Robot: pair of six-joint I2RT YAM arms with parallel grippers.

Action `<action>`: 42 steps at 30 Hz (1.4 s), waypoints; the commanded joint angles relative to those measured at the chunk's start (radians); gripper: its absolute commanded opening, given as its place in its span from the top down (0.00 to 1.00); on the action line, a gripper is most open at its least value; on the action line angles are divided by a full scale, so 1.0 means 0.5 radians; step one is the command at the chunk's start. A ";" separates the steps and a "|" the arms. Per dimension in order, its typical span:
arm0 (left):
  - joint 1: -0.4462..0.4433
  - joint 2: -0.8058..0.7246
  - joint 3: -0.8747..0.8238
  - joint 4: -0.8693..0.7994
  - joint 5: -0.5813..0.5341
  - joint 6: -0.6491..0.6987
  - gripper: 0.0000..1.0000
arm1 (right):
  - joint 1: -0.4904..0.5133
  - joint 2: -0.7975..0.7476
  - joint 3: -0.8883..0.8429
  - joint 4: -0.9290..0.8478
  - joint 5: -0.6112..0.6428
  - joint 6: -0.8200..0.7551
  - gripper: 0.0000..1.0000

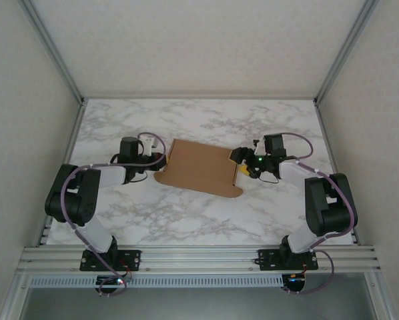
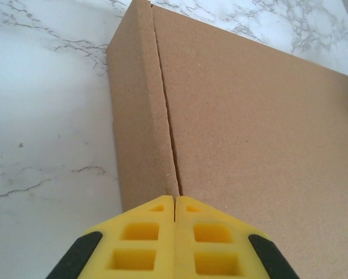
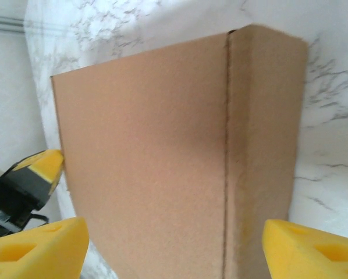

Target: Fold the paper box

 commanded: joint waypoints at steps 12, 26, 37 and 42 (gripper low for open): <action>0.122 0.292 0.068 -0.354 -0.060 -0.162 1.00 | -0.018 0.165 0.008 0.081 0.003 -0.034 0.13; 0.143 0.385 0.146 -0.452 -0.054 -0.207 1.00 | 0.032 0.185 -0.122 0.516 -0.203 0.180 0.10; 0.077 0.304 0.162 -0.467 -0.029 -0.183 0.97 | 0.174 0.235 -0.156 1.036 -0.271 0.541 0.29; 0.011 0.038 0.162 -0.516 -0.241 -0.131 0.70 | 0.170 0.060 -0.062 0.553 -0.093 0.326 0.44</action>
